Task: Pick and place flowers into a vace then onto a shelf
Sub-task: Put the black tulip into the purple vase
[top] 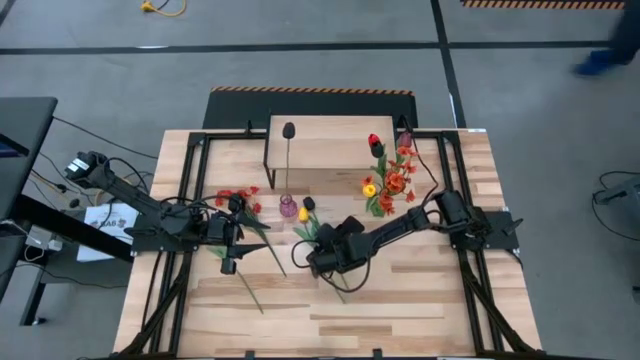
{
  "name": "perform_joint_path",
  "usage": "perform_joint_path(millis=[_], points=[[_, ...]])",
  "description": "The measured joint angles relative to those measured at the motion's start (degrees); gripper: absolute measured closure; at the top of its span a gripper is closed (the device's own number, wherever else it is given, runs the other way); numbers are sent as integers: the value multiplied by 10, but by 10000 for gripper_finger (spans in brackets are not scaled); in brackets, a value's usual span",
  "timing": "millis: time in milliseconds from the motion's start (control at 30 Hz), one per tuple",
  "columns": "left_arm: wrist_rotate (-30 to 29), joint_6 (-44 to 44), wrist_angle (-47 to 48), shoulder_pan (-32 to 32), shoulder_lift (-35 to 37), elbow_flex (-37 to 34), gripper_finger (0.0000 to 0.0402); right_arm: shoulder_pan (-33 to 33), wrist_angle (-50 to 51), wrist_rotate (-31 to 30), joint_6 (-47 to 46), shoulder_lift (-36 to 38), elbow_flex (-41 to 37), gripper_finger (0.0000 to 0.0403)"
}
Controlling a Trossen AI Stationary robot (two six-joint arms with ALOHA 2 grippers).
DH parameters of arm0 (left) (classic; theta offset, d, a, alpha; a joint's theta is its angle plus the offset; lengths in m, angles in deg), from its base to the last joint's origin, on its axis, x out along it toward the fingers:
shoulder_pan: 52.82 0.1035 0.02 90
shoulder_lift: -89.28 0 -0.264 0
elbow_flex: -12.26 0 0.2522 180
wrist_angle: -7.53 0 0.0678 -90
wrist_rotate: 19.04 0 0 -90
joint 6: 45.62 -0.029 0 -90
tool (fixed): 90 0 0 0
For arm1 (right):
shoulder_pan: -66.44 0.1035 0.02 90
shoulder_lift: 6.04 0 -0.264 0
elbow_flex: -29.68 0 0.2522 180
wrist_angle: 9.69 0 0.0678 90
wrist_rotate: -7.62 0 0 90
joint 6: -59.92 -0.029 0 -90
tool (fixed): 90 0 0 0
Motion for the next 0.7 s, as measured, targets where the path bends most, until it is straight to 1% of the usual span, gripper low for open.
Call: perform_joint_path(millis=[100,167,267,500,667,700], points=[[0,0,0,0,0,0,220,-6,-1,14,0,1,0,193],[0,0,0,0,0,0,220,-10,-2,28,0,1,1,207],[0,0,0,0,0,0,220,-12,-4,39,-1,1,1,242],[0,0,1,0,0,0,220,-11,0,39,0,0,0,337],[0,1,1,0,0,0,220,-11,5,38,0,0,0,389],[0,1,1,0,0,0,220,-11,6,38,-1,-1,0,394]])
